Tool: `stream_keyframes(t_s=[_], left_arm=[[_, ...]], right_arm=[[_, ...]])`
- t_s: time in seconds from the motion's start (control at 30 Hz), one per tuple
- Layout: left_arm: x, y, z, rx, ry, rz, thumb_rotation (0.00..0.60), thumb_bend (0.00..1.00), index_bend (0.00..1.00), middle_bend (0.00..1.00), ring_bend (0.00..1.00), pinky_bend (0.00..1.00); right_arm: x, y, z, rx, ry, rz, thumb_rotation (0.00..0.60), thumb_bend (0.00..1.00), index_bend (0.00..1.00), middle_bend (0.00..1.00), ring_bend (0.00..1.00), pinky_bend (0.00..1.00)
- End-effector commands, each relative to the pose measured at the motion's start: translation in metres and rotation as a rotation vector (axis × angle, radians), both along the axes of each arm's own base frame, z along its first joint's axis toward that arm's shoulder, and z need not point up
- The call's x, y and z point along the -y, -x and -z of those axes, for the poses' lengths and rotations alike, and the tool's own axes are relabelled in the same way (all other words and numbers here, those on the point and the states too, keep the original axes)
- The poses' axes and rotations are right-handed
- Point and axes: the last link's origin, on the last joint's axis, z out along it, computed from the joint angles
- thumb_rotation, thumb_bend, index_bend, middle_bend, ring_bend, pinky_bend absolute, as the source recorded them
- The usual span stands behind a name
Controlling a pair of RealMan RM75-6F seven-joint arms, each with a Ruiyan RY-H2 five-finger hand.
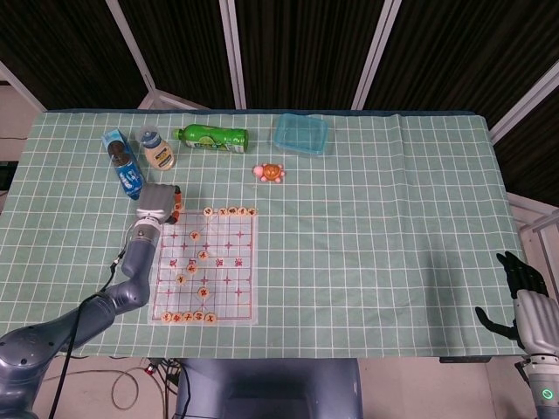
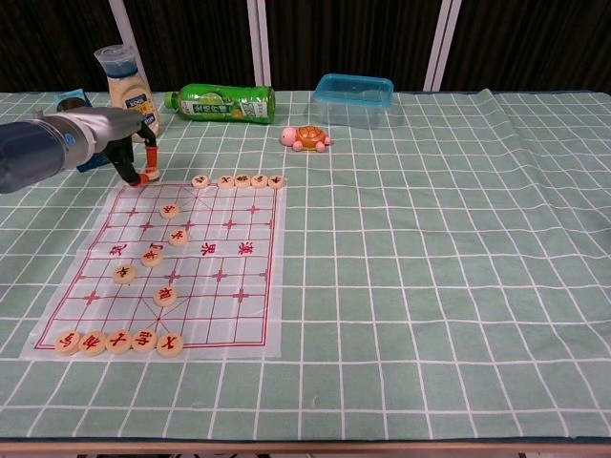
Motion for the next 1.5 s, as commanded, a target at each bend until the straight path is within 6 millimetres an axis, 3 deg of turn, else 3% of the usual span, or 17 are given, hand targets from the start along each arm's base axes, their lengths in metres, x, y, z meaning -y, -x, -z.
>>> stream_keyframes(t_s=[0.03, 0.3, 0.53, 0.87, 1.07, 1.5], left_arm=[[-0.002, -0.005, -0.010, 0.020, -0.025, 0.017, 0.600, 0.36, 0.49, 1.00, 1.00, 0.97], [0.002, -0.033, -0.030, 0.091, -0.056, 0.079, 0.600, 0.36, 0.49, 1.00, 1.00, 0.97], [0.003, -0.063, -0.030, 0.115, -0.054, 0.112, 0.600, 0.36, 0.49, 1.00, 1.00, 0.97], [0.003, -0.092, -0.002, 0.123, -0.007, 0.108, 0.600, 0.36, 0.49, 1.00, 1.00, 0.97], [0.005, -0.097, 0.020, 0.078, 0.024, 0.099, 0.600, 0.36, 0.49, 1.00, 1.00, 0.97], [0.005, -0.098, 0.042, 0.045, 0.046, 0.077, 0.600, 0.36, 0.49, 1.00, 1.00, 0.97]], right_arm=[[0.000, 0.000, 0.000, 0.002, 0.000, 0.001, 0.600, 0.32, 0.00, 0.00, 0.00, 0.00], [0.000, 0.000, 0.000, 0.019, -0.002, 0.012, 0.600, 0.32, 0.00, 0.00, 0.00, 0.00], [0.001, 0.001, 0.001, 0.031, -0.003, 0.023, 0.600, 0.32, 0.00, 0.00, 0.00, 0.00], [0.002, 0.001, 0.000, 0.057, -0.004, 0.038, 0.600, 0.32, 0.00, 0.00, 0.00, 0.00], [0.002, 0.002, -0.001, 0.072, -0.002, 0.046, 0.600, 0.32, 0.00, 0.00, 0.00, 0.00], [0.003, 0.002, -0.002, 0.094, -0.005, 0.055, 0.600, 0.32, 0.00, 0.00, 0.00, 0.00]])
